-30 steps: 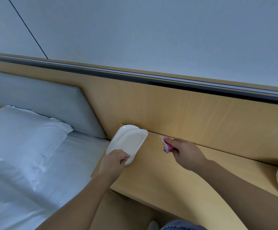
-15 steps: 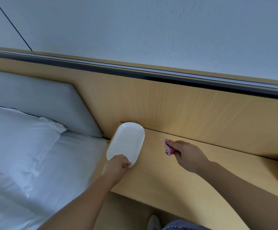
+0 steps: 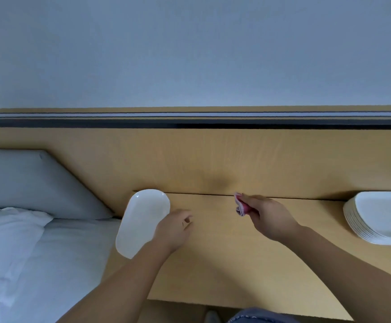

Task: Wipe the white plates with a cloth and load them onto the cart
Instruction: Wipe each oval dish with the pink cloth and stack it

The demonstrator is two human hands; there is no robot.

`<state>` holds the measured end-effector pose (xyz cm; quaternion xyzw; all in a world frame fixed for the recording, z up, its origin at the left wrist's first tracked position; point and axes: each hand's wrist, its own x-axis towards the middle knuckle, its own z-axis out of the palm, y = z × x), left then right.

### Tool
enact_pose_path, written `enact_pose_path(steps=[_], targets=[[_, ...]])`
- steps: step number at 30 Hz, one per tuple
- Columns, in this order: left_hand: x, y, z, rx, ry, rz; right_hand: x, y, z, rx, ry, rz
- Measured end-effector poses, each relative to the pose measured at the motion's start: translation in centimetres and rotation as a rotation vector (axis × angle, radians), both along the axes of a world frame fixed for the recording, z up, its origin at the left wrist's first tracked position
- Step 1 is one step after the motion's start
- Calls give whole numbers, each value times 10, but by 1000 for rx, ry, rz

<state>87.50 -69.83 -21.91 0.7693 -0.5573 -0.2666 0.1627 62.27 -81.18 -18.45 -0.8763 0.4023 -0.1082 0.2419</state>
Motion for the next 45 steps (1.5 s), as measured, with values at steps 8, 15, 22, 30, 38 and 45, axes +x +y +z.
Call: enact_pose_path(steps=[8, 15, 22, 30, 38, 45], targets=[[-121, -84, 4, -60, 17, -210, -127, -3, 21, -29, -125, -275], [-267, -140, 10, -20, -209, -371, -266, -6, 17, -82, -117, -490], [-383, -190, -5, 39, -131, -302, -382, -21, -3, -44, -80, -579], [-423, -214, -22, 95, -33, -149, -425, -49, -10, -61, -119, -474], [-428, -213, -30, 65, 122, 20, -432, -66, -13, -61, -130, -413], [-433, -210, -27, 30, 98, 62, -431, -70, -11, -76, -156, -419]])
